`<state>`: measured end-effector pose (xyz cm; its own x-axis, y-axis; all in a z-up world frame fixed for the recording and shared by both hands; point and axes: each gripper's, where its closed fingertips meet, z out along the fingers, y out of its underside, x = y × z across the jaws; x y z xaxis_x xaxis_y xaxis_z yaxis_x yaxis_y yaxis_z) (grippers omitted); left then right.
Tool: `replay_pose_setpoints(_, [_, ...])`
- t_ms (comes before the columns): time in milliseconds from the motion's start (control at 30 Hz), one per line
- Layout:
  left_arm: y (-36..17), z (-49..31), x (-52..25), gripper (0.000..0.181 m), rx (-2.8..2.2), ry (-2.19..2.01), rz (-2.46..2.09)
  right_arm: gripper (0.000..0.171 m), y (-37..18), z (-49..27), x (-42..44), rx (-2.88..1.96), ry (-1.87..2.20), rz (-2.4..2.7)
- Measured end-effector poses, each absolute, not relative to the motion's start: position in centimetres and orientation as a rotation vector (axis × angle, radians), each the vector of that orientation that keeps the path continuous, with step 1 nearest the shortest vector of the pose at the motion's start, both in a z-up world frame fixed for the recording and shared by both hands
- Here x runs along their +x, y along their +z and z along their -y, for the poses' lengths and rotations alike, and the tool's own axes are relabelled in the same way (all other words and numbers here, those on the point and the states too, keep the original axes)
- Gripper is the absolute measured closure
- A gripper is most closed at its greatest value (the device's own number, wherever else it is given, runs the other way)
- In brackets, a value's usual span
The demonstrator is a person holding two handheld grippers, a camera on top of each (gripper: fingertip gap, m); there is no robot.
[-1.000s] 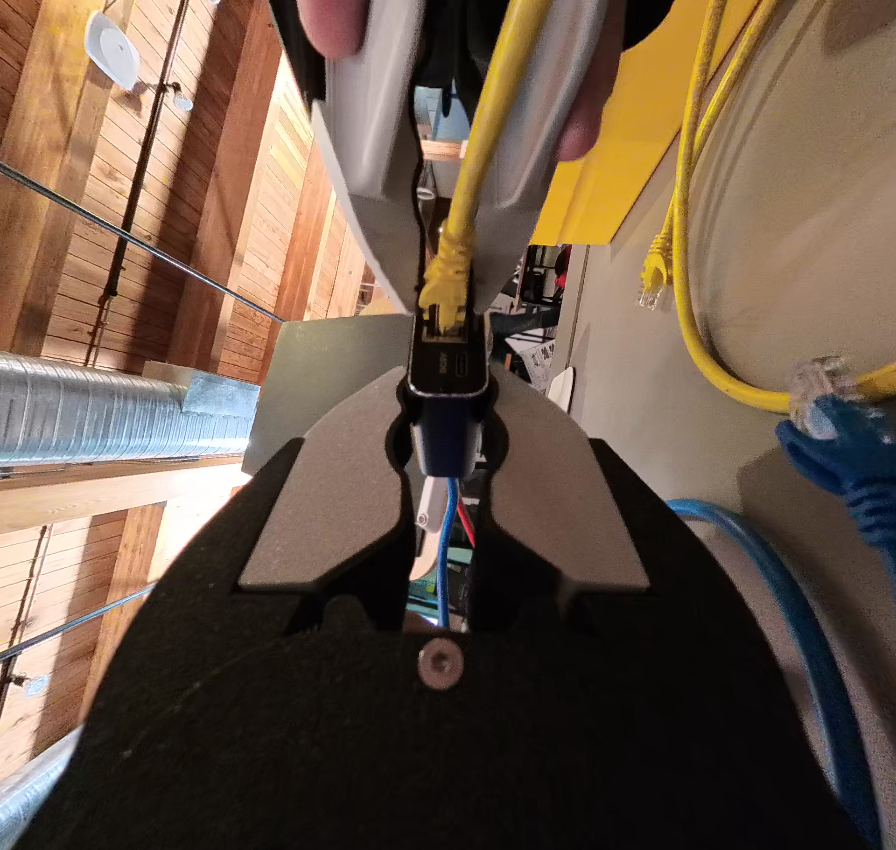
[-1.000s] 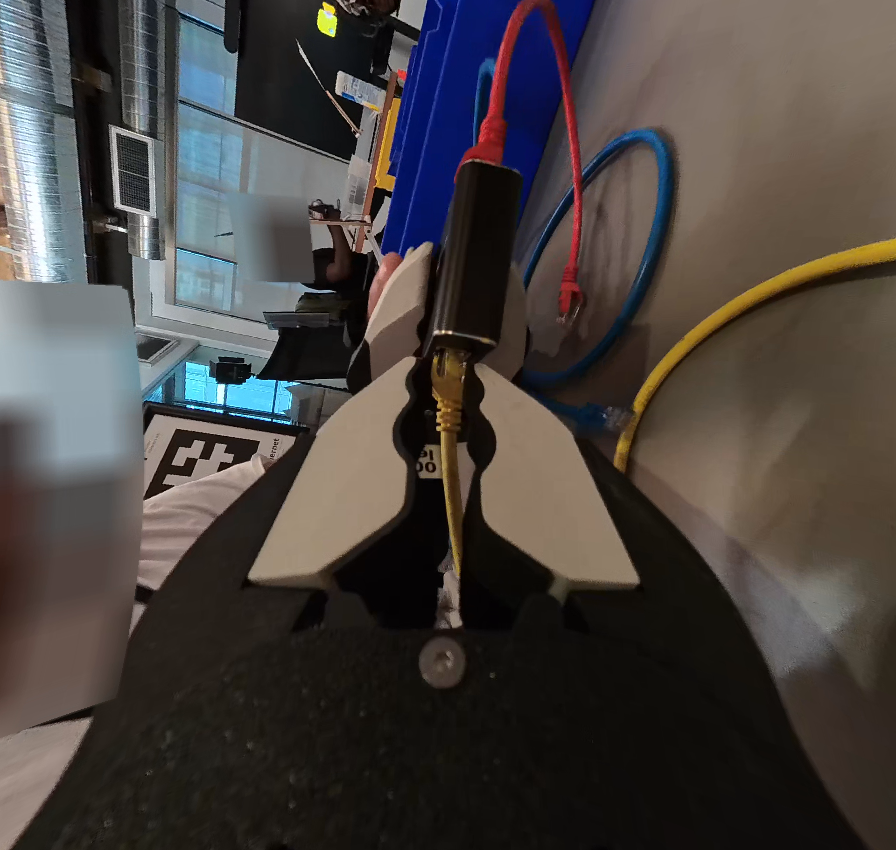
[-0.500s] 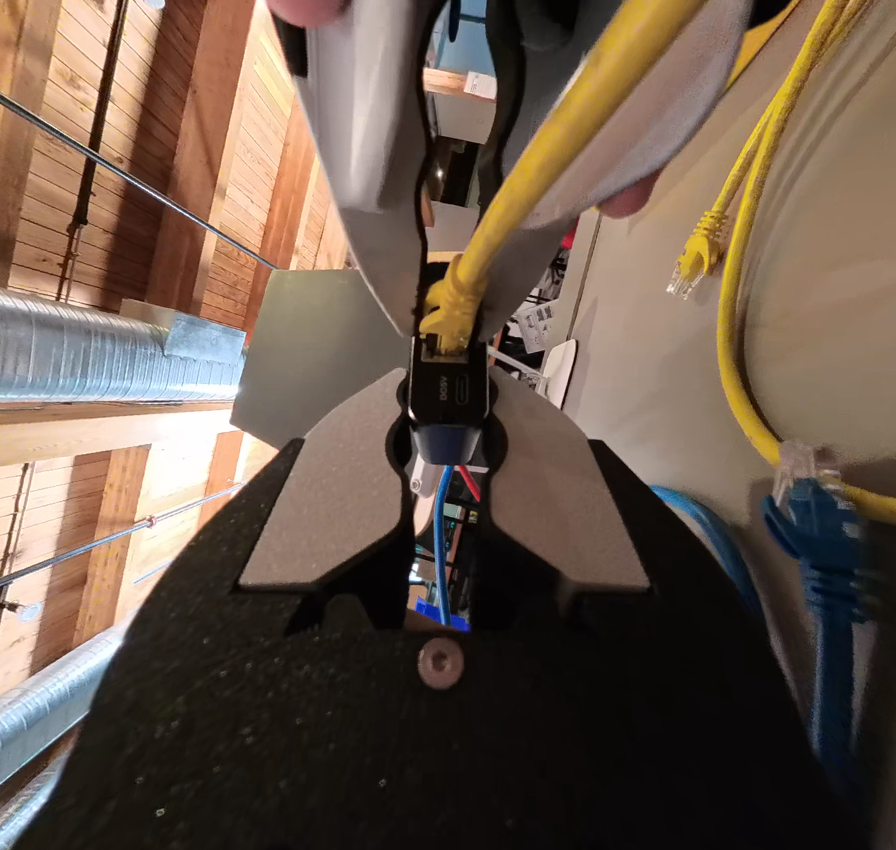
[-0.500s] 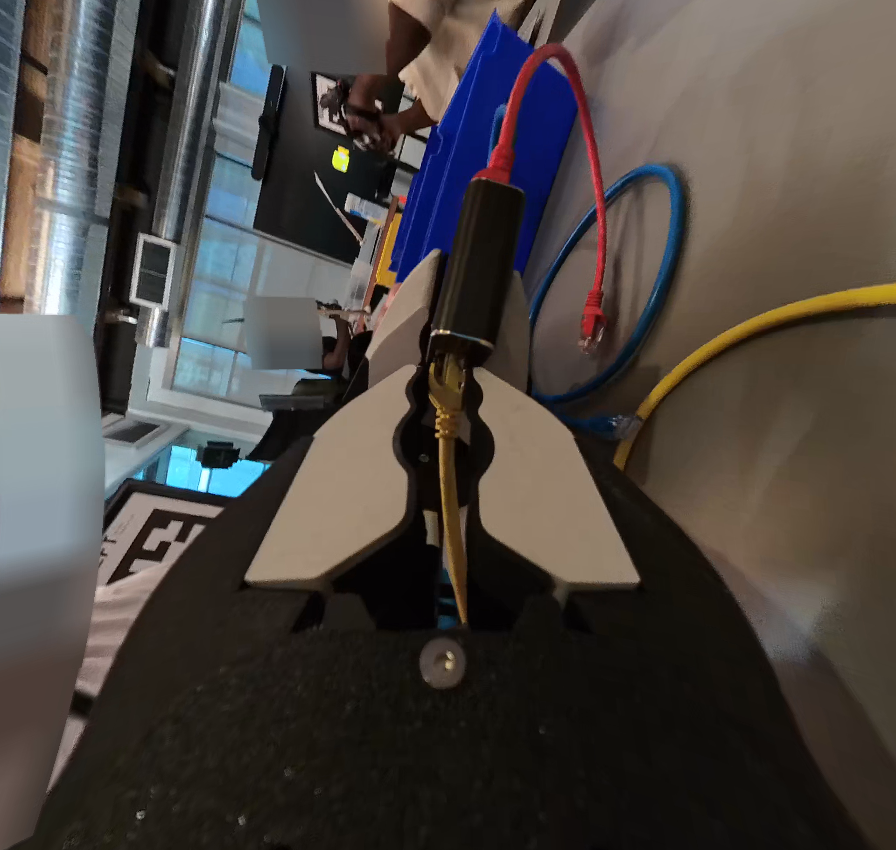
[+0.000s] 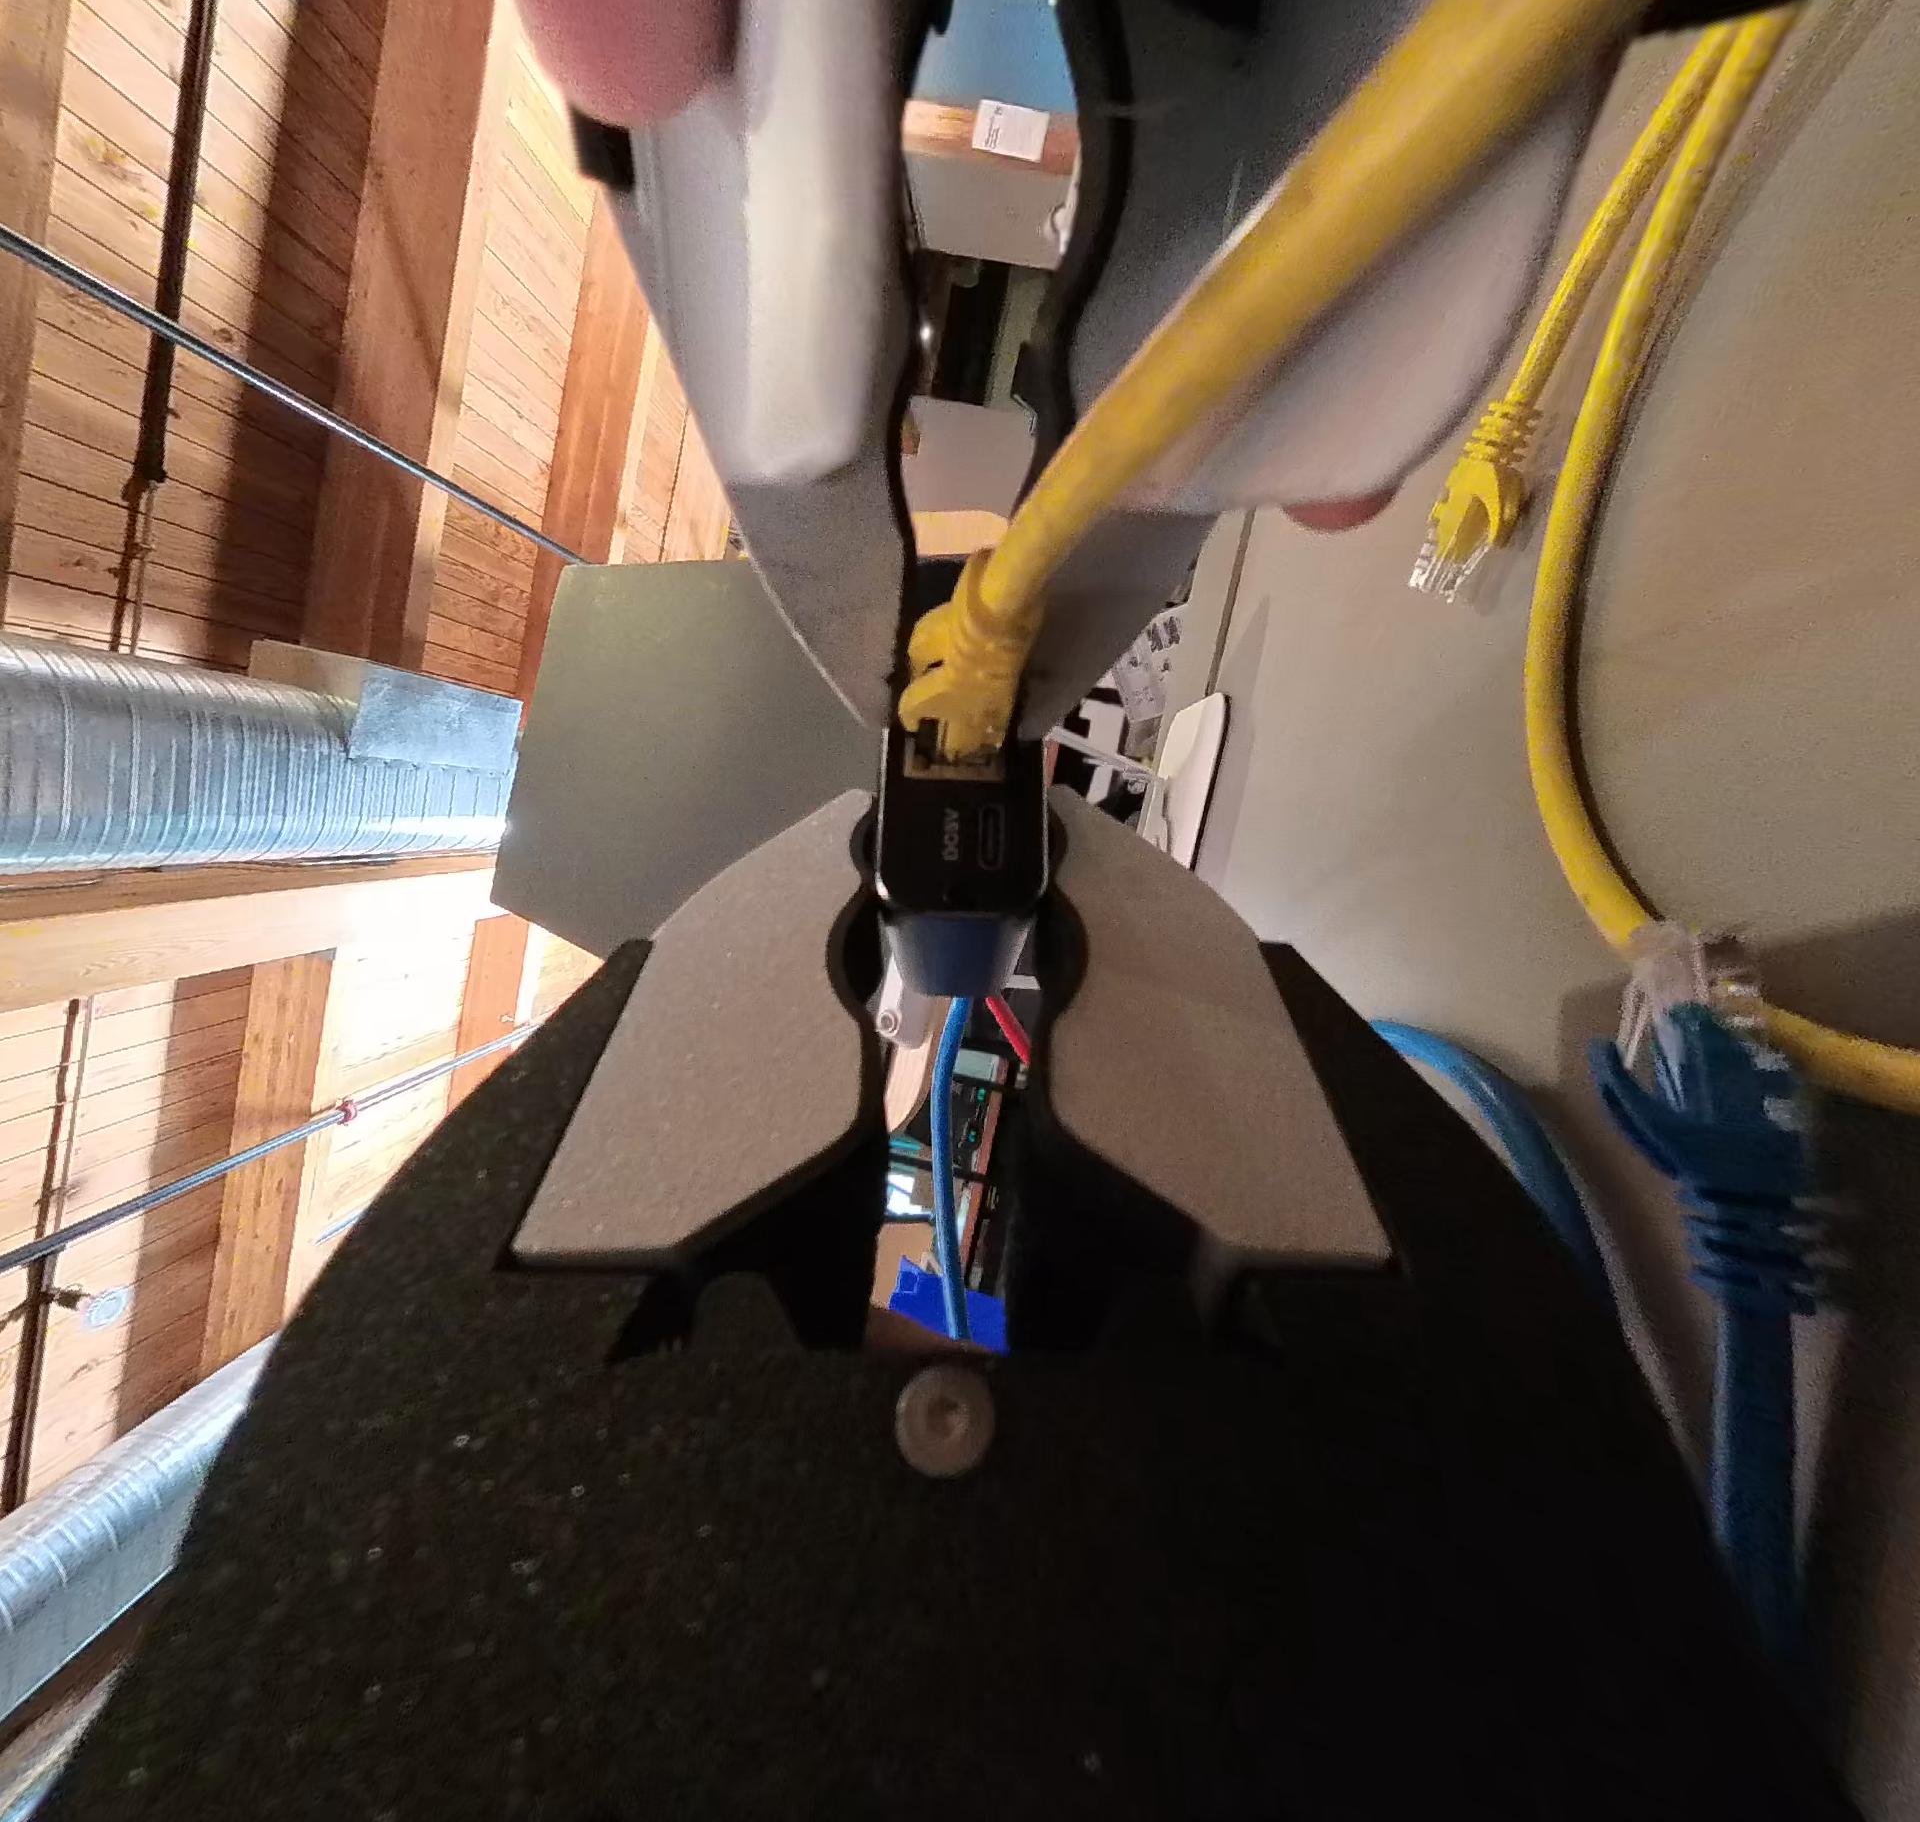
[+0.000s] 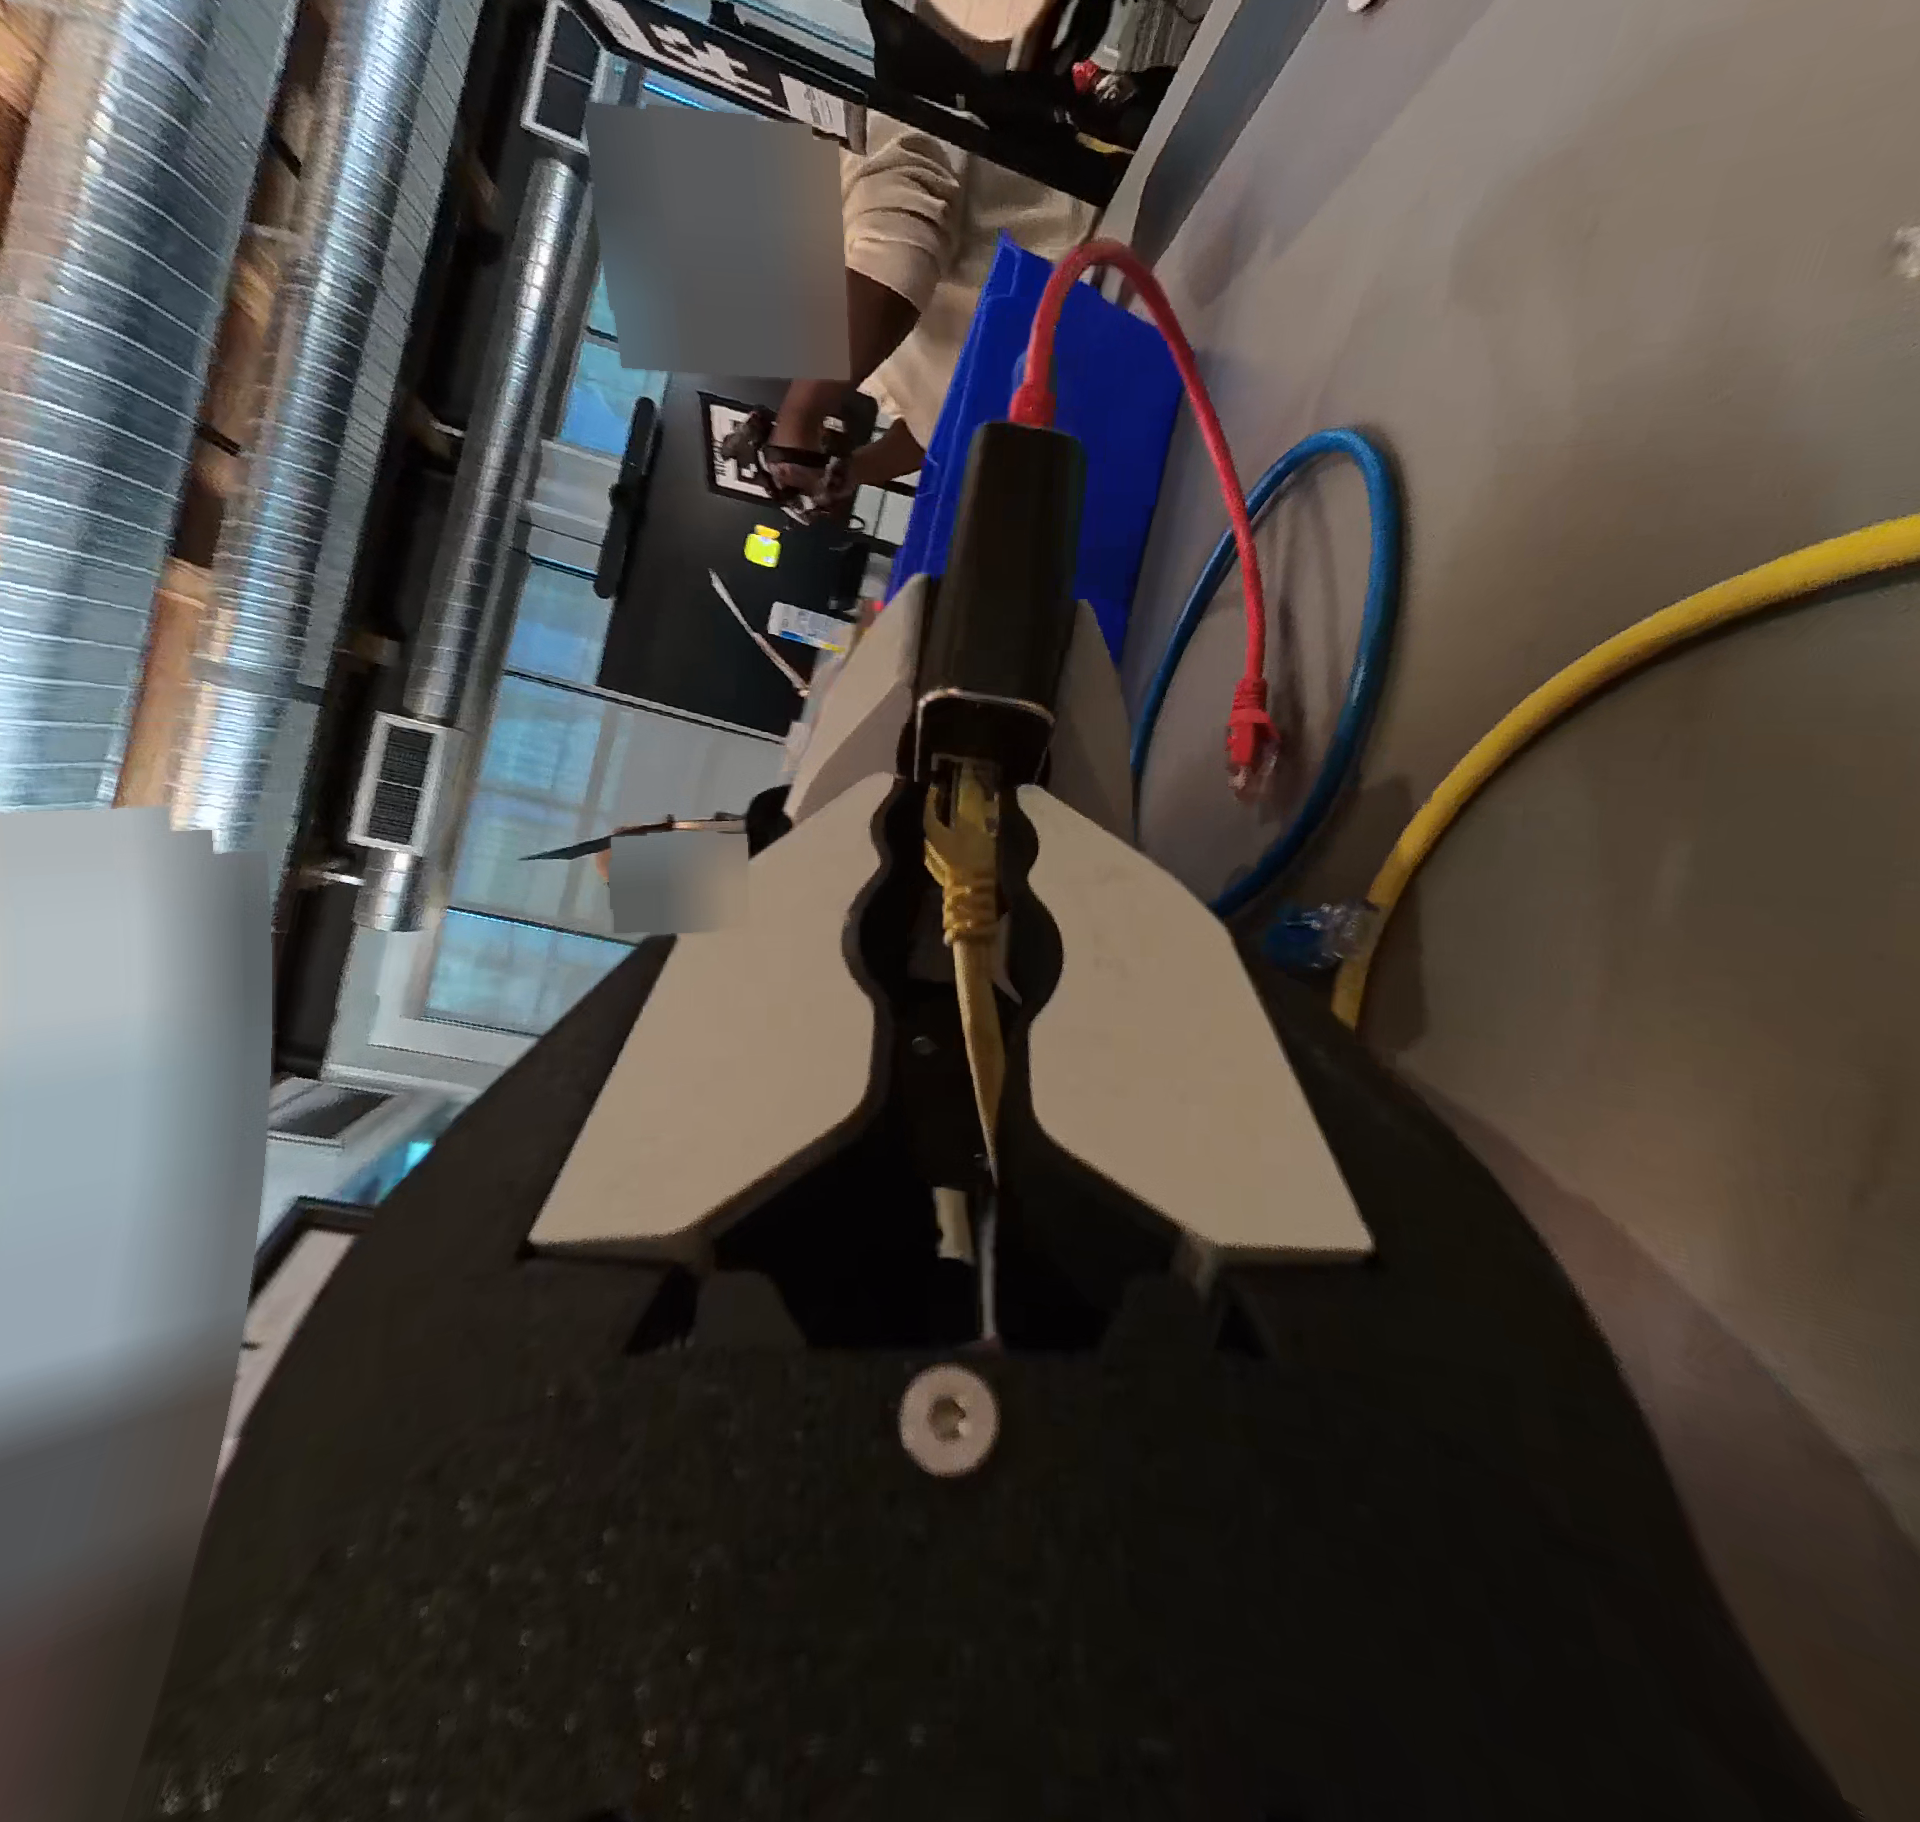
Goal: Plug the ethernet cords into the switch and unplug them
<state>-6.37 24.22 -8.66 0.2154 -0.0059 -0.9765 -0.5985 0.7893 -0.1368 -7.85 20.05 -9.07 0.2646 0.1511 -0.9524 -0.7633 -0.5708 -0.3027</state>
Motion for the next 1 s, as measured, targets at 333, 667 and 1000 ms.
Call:
replay_pose_setpoints(333, [-6.7, -31.2, -9.8, 0.157, -0.817, 0.492, -1.18, 0.158, -9.8, -17.6, -8.8, -1.756, 1.451, -0.512])
replay_pose_setpoints(667, [-8.0, -28.4, -7.6, 0.156, -0.808, 0.363, -1.253, 0.146, -15.3, -14.0, -12.2, -2.22, 1.264, -0.227])
replay_pose_setpoints(1000, [-8.5, -28.7, -8.0, 0.157, -0.843, 0.313, -1.286, 0.129, -13.9, -10.9, 1.4, -2.255, 0.259, -0.137])
